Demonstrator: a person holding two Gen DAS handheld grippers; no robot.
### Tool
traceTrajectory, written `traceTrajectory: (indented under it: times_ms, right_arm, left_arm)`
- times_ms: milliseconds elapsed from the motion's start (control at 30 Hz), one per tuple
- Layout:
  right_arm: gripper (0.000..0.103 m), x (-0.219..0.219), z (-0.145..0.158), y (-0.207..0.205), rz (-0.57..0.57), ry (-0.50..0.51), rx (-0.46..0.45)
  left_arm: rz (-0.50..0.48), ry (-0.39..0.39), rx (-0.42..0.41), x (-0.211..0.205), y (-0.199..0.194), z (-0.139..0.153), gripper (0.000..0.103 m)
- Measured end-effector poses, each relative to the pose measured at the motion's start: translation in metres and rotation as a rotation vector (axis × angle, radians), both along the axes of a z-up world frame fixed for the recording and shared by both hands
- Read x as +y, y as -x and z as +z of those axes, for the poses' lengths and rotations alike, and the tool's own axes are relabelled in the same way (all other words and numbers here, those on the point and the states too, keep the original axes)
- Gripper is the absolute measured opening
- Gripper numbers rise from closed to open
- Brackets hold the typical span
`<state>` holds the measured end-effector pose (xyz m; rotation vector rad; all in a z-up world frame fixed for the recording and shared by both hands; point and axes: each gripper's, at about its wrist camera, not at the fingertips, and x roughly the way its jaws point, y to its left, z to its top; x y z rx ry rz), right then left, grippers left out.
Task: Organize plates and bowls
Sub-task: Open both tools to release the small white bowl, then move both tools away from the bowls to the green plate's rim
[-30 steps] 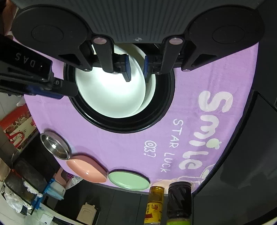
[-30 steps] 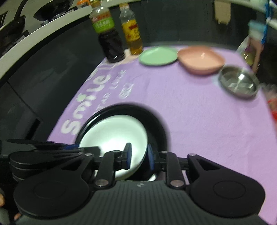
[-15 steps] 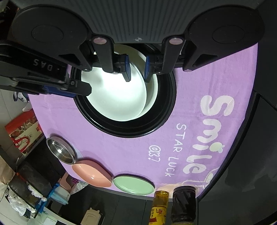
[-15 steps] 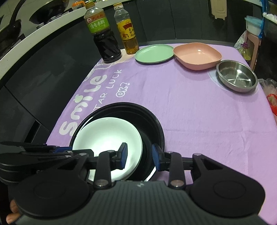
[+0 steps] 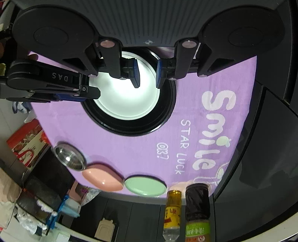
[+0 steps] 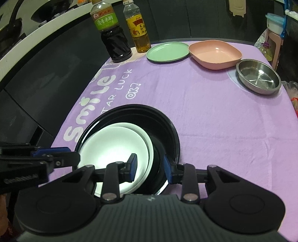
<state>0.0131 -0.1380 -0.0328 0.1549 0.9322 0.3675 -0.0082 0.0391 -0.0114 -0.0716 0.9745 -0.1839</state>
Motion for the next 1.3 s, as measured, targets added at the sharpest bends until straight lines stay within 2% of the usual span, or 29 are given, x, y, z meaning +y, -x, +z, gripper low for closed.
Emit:
traceTrajectory:
  times_ms: [200, 767, 1100, 1300]
  right_arm:
    - [0.032, -0.006, 0.008, 0.001, -0.013, -0.021, -0.027]
    - [0.032, -0.033, 0.007, -0.031, -0.108, -0.107, -0.003]
    - [0.032, -0.041, 0.002, -0.082, -0.153, -0.173, 0.03]
    - [0.032, -0.04, 0.008, -0.133, -0.179, -0.202, 0.002]
  left_arm:
    - [0.042, 0.034, -0.044, 0.01, -0.005, 0.007, 0.019]
    - [0.167, 0.098, -0.046, 0.038, -0.056, -0.006, 0.02]
    - [0.171, 0.107, -0.063, 0.034, -0.125, -0.016, 0.02]
    - [0.169, 0.1, -0.123, 0.024, -0.185, -0.02, 0.021]
